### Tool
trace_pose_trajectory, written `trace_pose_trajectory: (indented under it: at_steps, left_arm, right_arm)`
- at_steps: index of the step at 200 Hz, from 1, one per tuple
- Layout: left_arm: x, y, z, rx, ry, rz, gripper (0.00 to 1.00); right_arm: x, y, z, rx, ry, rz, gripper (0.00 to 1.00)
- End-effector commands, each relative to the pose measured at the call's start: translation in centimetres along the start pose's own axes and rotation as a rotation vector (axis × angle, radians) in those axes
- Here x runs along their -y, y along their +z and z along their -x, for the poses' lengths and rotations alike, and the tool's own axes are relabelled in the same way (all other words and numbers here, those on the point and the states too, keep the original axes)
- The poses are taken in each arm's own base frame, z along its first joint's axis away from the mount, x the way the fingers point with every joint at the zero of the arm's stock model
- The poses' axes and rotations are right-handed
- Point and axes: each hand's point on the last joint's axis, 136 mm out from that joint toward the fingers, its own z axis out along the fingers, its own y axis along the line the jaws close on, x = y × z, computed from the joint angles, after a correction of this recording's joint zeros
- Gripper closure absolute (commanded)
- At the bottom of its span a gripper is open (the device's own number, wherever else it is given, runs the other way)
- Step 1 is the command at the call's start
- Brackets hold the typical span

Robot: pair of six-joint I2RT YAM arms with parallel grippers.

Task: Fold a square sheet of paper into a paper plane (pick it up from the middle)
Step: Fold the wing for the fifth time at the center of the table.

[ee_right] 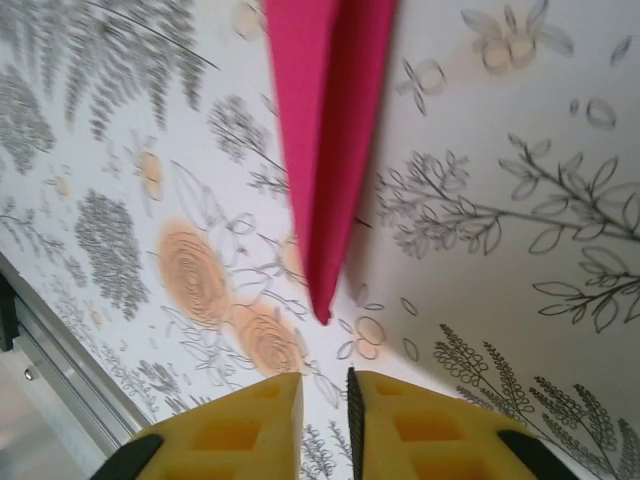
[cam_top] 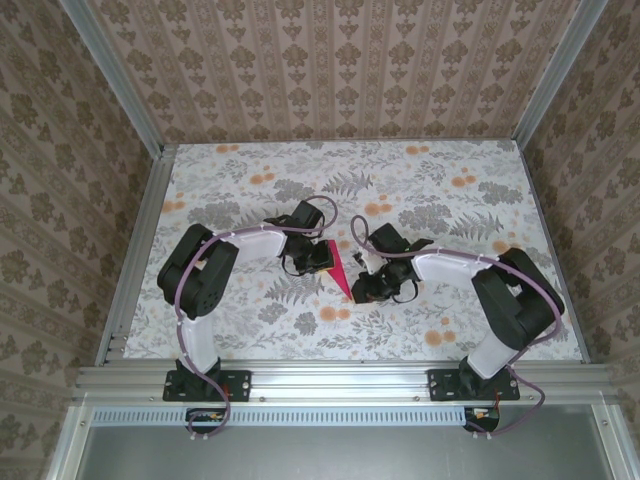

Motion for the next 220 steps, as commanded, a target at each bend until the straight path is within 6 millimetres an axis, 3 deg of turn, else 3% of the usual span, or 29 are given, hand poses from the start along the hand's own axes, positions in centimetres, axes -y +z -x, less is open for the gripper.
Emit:
trace_pose_trajectory:
  at_steps: [1,33,80,182,220]
  left_arm:
    - [-7.9,3.0,-3.7,-0.102,-0.05,0.282,0.86]
    - [-7.7,3.0,-3.6,-0.101,-0.046,0.281,0.86]
    - [-7.7,2.9,-3.7,-0.1,-0.046,0.283,0.86]
    - [-8.1,2.9,-3.8,-0.101,-0.048,0.299,0.86]
    - [-8.4,3.0,-3.7,-0.104,-0.053,0.306,0.86]
  right_arm:
    - [-1.5,-1.5,2.3,0.074,-0.056,-0.012,0.76]
    - [-3.8,-0.2,3.6,0.048,-0.09,0.061,0.77]
    - [-2.2,2.9,3.9,-0.011,-0.044,0.051,0.81]
    - [2.7,4.8,-2.2,-0.127,0.104,0.018,0.86]
    - [2.8,4.6,-3.3,-0.124,0.144,0.062,0.88]
